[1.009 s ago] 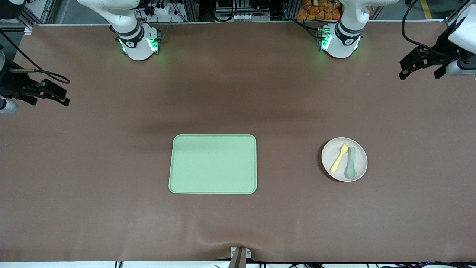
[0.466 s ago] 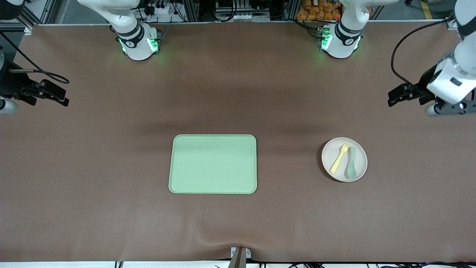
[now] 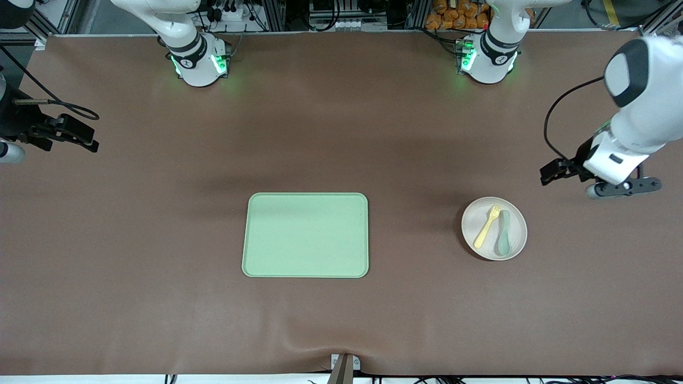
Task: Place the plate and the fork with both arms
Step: 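Reach the left gripper down to the rim of the white plate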
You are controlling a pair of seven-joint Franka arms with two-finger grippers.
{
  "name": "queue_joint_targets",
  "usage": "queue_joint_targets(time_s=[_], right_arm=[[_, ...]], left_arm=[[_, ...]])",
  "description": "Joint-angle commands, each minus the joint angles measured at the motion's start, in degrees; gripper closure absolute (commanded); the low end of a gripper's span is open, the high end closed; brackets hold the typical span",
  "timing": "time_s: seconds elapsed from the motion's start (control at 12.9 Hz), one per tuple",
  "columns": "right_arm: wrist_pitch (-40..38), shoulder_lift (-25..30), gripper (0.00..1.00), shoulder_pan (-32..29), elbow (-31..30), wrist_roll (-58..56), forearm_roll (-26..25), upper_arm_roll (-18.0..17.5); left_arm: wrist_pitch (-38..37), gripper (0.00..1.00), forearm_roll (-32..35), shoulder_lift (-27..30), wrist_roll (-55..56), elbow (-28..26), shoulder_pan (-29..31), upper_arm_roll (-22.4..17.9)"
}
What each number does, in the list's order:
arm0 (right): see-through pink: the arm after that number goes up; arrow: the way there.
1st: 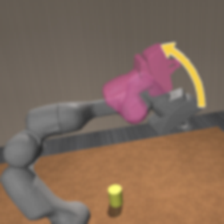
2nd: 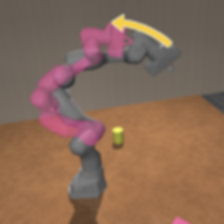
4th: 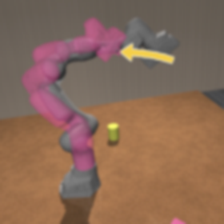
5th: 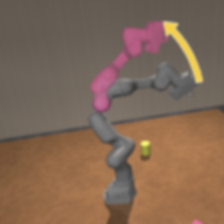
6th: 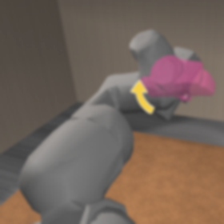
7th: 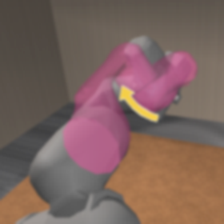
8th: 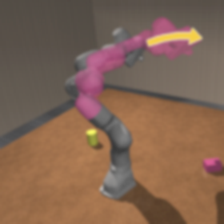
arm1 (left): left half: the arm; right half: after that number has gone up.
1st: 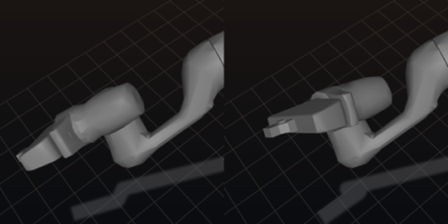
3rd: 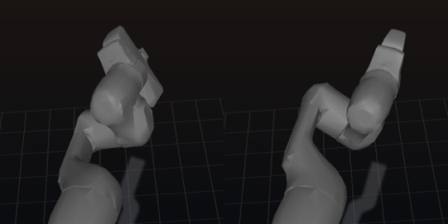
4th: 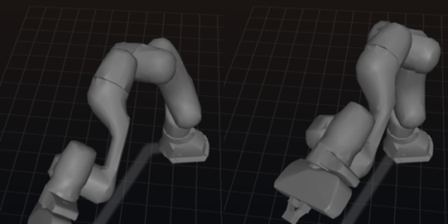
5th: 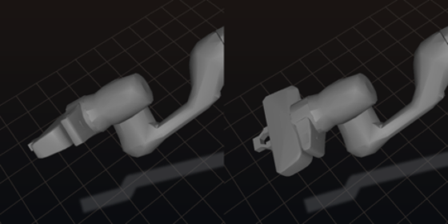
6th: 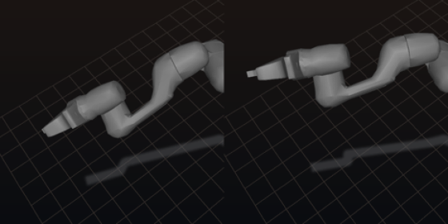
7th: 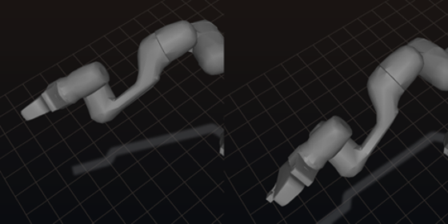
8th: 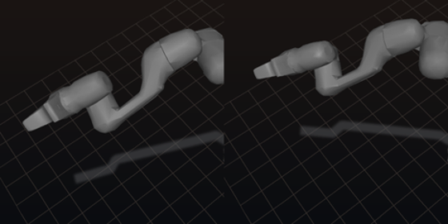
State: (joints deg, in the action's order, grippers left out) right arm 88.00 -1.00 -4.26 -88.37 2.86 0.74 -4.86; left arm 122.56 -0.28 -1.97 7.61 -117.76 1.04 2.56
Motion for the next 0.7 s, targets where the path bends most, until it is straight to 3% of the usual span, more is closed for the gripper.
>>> queue_joint_targets(time_s=[0.0, 0.23, 0.47, 0.62], right_arm=[[-0.20, 0.38, 0.00, -1.54, -0.31, -2.24, 0.58, -0.67], [-0.29, 0.21, 0.00, -1.54, -0.31, -2.25, 0.58, -0.68], [-0.20, 0.21, 0.00, -1.63, -0.31, -2.25, 0.58, -0.67], [-0.29, 0.21, 0.00, -1.63, -0.31, -2.25, 0.58, -0.76]], left_arm=[[7.32, 0.00, -3.48, -5.47, -1.63, -2.03, 2.82, 0.34], [14.88, 0.00, -4.73, -13.74, -2.77, -1.68, 4.76, 0.43], [20.25, 0.29, -4.82, -18.67, -4.00, -1.07, 5.55, 0.43], [20.79, 0.39, -5.60, -20.96, -4.00, 0.69, 5.56, 0.52]])
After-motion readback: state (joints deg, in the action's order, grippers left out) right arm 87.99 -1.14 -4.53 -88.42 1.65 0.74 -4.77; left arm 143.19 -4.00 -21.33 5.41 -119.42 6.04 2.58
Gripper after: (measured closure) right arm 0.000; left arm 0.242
